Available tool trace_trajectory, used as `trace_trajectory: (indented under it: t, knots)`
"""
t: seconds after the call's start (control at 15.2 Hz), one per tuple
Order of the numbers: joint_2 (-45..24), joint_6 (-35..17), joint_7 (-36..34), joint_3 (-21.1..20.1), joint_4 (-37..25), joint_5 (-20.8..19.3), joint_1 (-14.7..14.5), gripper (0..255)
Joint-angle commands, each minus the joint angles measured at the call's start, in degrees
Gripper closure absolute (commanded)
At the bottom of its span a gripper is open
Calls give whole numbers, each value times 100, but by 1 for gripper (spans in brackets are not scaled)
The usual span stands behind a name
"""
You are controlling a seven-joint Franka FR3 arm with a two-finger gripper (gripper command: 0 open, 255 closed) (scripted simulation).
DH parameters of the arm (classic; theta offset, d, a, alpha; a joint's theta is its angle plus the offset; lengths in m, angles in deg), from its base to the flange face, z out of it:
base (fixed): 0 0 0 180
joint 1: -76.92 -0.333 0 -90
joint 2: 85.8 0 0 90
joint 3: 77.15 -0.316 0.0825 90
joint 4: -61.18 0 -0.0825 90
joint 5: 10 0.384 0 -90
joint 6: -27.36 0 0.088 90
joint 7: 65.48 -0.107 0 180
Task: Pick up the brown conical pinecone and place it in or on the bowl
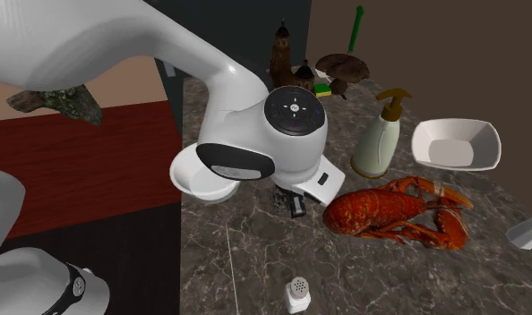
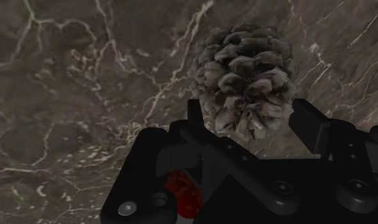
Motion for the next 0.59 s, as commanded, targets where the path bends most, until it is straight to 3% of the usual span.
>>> trace_trajectory:
  t: [0.0,0.53]
  knots:
    - [100,124,-82,10,-33,-70,6,255]
    - [486,681,-407,42,-240,-339,43,255]
